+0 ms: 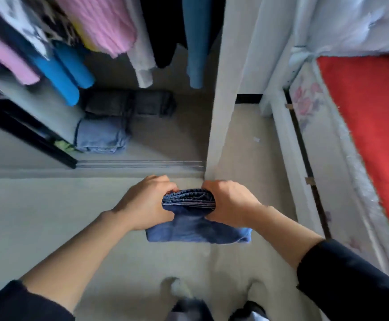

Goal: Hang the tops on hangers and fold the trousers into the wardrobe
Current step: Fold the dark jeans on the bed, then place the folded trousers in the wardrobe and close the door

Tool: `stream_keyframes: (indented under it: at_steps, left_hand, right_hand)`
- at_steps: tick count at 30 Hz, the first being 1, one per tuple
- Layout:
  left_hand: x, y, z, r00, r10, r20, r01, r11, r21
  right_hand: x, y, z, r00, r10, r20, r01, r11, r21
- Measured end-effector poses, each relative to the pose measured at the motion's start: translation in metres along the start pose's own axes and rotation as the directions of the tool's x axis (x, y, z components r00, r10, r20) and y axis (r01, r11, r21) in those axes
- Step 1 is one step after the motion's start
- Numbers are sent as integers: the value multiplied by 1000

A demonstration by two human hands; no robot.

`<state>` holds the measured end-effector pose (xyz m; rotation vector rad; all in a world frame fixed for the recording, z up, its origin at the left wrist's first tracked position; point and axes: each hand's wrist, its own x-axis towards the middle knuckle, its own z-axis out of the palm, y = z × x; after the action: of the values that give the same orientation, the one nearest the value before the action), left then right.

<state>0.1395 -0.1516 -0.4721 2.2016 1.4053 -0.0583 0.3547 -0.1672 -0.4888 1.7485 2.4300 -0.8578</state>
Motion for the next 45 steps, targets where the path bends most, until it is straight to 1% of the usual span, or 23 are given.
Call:
stream_keyframes:
  at_steps: [4,7,11,17,21,24,25,27,30,32,33,34,35,36,38,39,41,42,45]
  left_hand:
    - [0,-69,-15,995,-85,-59,88,995,51]
    - [17,-112,-20,991,-93,-101,104,988,114]
    - [63,-170,-24,987,-86,-138,111,977,184]
    - [155,-269,-8,981,-91,-173,139,946,294]
    - [211,-328,11,967,-121,-225,185,939,290]
    - [253,-372,24,957,-102,-273,181,942,282]
    - [267,-385,28,948,-95,-305,182,945,273]
    - [293,-409,36,912,-52,-408,178,944,279]
    - [324,-436,55,826,91,-556,128,930,344]
    - [339,-454,80,782,117,-612,157,913,375]
    - [346,-464,97,775,125,-619,170,903,395]
    - [351,-473,118,780,136,-611,169,894,415]
    - [355,-481,141,805,136,-578,161,887,433]
    - [357,-489,163,845,118,-522,156,879,451]
    - [357,-499,201,916,39,-400,173,861,479]
    - [356,-503,214,933,-8,-361,188,864,467]
    - [357,-509,229,938,-42,-345,196,883,426]
    - [359,-512,231,936,-47,-348,198,889,414]
    - [370,-517,230,943,-90,-320,215,899,383]
  right_hand:
    - [72,-40,16,995,-93,-18,93,995,-41]
    - [125,-52,27,992,-124,-27,122,991,-46]
    - [201,-55,37,993,-118,-30,115,990,-82]
    - [328,-46,61,994,-104,12,105,978,-182]
    - [405,-35,85,997,-71,6,71,970,-234]
    - [460,-25,101,997,-64,-43,50,963,-266]
    - [478,-21,105,995,-73,-70,50,955,-293]
    - [511,-14,114,976,-139,-168,59,909,-412]
    - [543,-1,134,916,-252,-312,30,818,-574]
    - [558,10,160,881,-312,-355,8,761,-649]
    - [564,16,178,880,-308,-360,-8,750,-661]
    - [569,23,199,894,-280,-350,-24,750,-660]
    - [573,28,221,917,-242,-317,-28,754,-656]
    - [576,33,245,944,-189,-269,-30,765,-643]
    - [580,38,284,979,-107,-174,-25,785,-619]
    - [582,41,298,990,-58,-125,-28,803,-596]
    - [588,48,315,998,37,-49,-57,840,-540]
    - [591,54,321,998,51,-44,-67,838,-541]
    - [602,63,321,999,30,-13,-32,838,-545]
